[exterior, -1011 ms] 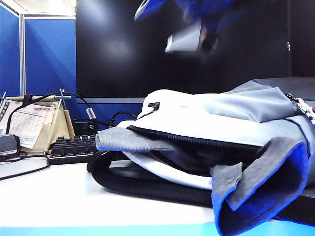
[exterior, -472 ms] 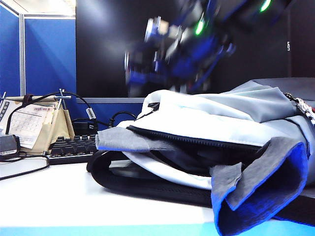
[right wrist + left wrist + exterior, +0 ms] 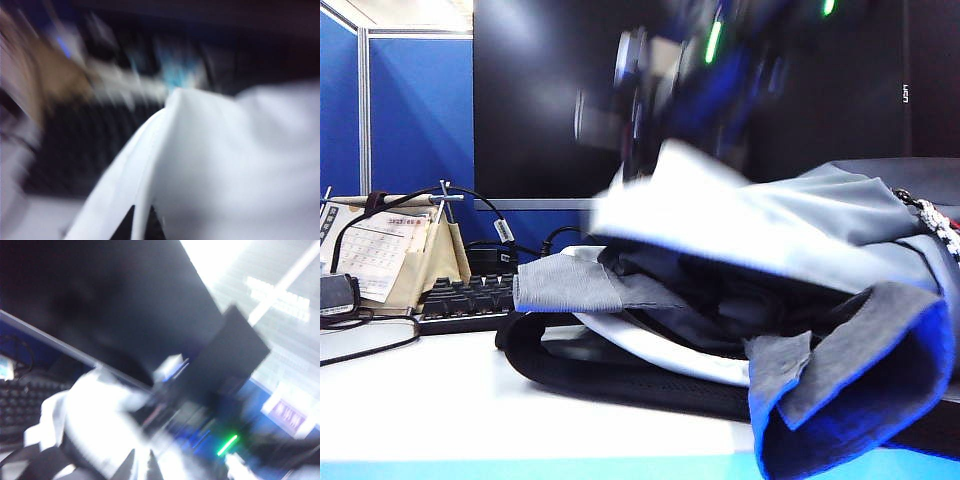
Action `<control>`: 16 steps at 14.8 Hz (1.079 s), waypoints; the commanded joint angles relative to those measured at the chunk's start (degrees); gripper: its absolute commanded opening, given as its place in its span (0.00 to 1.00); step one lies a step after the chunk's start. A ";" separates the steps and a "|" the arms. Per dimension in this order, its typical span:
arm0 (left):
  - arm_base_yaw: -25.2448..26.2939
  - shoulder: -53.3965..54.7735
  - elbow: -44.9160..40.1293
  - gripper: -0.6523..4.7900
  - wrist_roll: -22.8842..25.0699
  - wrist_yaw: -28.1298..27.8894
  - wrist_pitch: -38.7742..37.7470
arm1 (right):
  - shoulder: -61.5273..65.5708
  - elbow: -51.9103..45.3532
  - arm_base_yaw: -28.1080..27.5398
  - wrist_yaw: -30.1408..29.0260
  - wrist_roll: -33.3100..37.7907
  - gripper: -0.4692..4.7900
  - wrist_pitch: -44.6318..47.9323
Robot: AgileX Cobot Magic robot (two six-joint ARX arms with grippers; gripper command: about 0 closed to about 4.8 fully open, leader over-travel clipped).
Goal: Take the gray clothes out of the backpack.
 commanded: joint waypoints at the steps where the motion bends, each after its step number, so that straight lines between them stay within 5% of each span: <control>1: -0.20 -0.13 0.09 0.25 6.93 3.50 -2.78 | -9.27 0.92 -1.18 -1.57 0.72 0.07 2.67; 4: -7.87 -0.13 0.11 0.41 13.42 1.40 -3.19 | -16.76 0.92 -7.39 -1.57 5.64 0.07 1.92; 10: -40.09 7.58 0.11 0.68 35.26 -30.21 -1.90 | -18.25 0.94 -10.38 -13.20 17.35 0.07 5.44; 12: -43.04 15.06 0.98 0.68 38.62 -33.31 6.47 | -18.38 0.94 -10.38 -18.14 20.76 0.07 5.86; 16: -43.01 36.87 11.91 0.68 49.24 -30.84 7.41 | -20.68 0.94 -10.40 -20.61 21.35 0.07 6.25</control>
